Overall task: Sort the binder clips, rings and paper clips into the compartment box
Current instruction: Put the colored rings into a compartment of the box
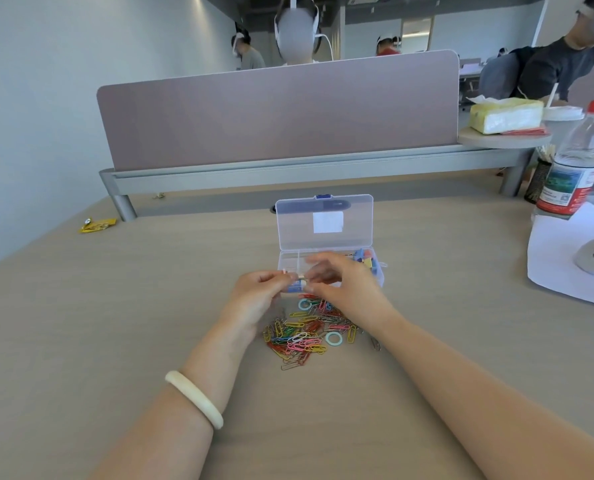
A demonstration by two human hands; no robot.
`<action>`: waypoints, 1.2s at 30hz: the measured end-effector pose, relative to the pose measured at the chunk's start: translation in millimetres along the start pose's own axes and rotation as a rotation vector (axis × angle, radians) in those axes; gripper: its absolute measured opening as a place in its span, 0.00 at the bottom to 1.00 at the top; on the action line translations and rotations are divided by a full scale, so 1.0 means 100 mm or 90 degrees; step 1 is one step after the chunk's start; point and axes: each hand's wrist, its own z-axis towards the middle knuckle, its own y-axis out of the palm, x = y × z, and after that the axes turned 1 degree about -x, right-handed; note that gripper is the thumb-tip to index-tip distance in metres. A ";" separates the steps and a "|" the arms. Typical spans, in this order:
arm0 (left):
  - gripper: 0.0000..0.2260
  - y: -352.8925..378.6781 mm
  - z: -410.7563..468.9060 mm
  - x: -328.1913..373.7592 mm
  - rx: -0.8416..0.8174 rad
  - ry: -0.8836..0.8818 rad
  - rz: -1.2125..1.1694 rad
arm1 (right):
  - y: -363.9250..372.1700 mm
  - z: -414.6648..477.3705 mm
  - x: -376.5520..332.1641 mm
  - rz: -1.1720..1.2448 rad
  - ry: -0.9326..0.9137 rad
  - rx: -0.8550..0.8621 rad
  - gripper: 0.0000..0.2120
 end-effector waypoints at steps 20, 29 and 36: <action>0.05 0.02 -0.03 0.01 0.028 0.068 0.067 | 0.00 0.02 -0.03 -0.532 -0.081 -0.169 0.08; 0.09 0.06 -0.03 -0.03 -0.030 0.040 0.097 | -0.18 -0.02 -0.04 -0.058 0.096 -0.083 0.07; 0.08 0.06 0.00 -0.06 -0.049 0.063 0.050 | -0.19 -0.01 -0.01 0.209 0.146 -0.115 0.09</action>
